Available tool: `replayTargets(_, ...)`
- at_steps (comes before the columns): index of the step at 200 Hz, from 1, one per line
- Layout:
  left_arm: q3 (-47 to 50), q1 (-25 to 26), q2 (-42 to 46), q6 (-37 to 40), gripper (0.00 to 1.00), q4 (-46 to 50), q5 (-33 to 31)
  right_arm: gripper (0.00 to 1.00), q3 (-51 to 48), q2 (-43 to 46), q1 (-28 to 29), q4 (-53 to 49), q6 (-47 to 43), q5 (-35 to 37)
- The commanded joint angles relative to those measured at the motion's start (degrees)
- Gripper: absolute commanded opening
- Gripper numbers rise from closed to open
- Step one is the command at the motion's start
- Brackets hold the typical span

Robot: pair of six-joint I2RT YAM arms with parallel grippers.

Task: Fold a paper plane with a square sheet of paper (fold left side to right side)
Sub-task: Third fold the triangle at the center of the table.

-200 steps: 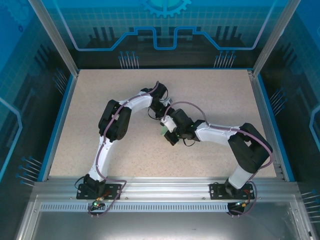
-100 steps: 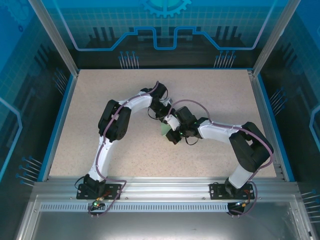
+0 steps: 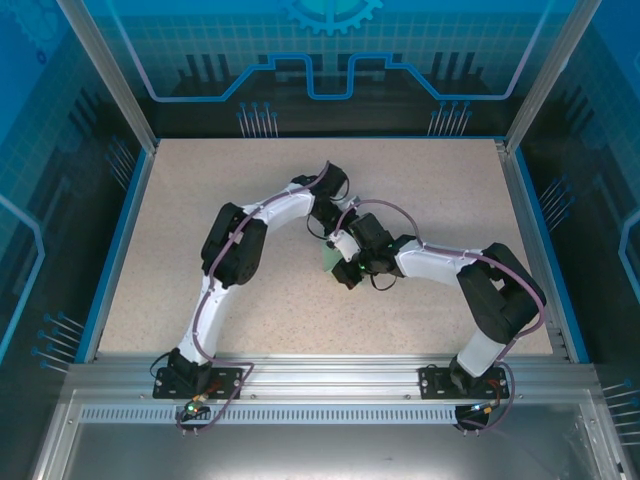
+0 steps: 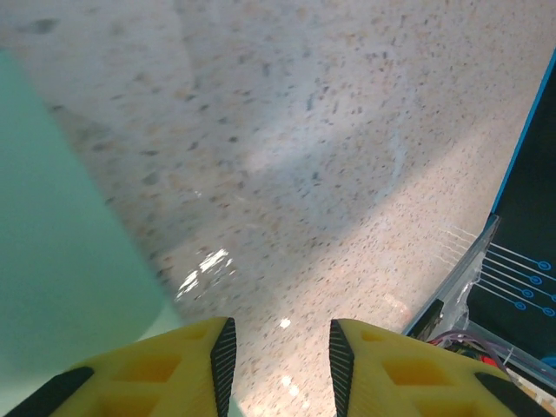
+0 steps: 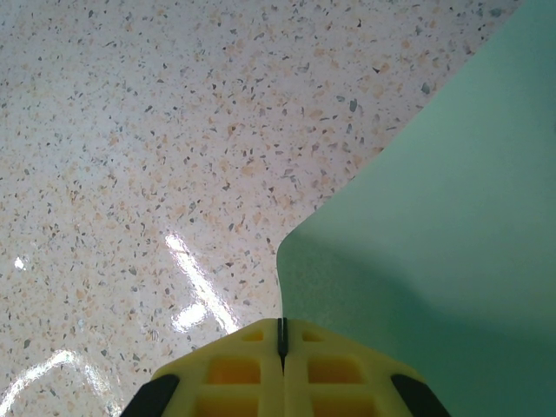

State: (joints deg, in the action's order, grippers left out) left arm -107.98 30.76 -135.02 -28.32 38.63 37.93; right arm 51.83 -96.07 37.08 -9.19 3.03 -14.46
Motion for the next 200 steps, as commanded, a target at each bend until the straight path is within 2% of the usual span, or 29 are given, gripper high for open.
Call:
replayTargets(1, -2.5, 0.4, -3.4, -0.3, 0.38, 1.9, 1.1, 0.0, 0.2, -1.0, -0.1, -0.9, 0.2, -0.9)
replayTargets(35, -0.3, 0.3, -4.0, 1.7, 0.37, 3.5, -1.9, 0.0, -0.1, -0.4, 0.0, -0.8, 0.6, -0.8)
replayTargets(102, 5.0, 0.3, -3.5, 4.9, 0.37, 3.0, -3.8, 0.0, -0.3, 0.7, -0.8, -0.5, 1.7, -1.8)
replayTargets(137, 5.7, 0.3, -1.8, 6.4, 0.37, 2.4, -3.1, 0.0, -0.4, 0.4, -1.1, -0.8, 1.6, -2.2)
replayTargets(200, 6.5, -0.7, 5.7, 6.4, 0.39, 0.3, 1.9, 0.0, -0.5, 0.1, -1.1, -0.8, 1.5, -2.3)
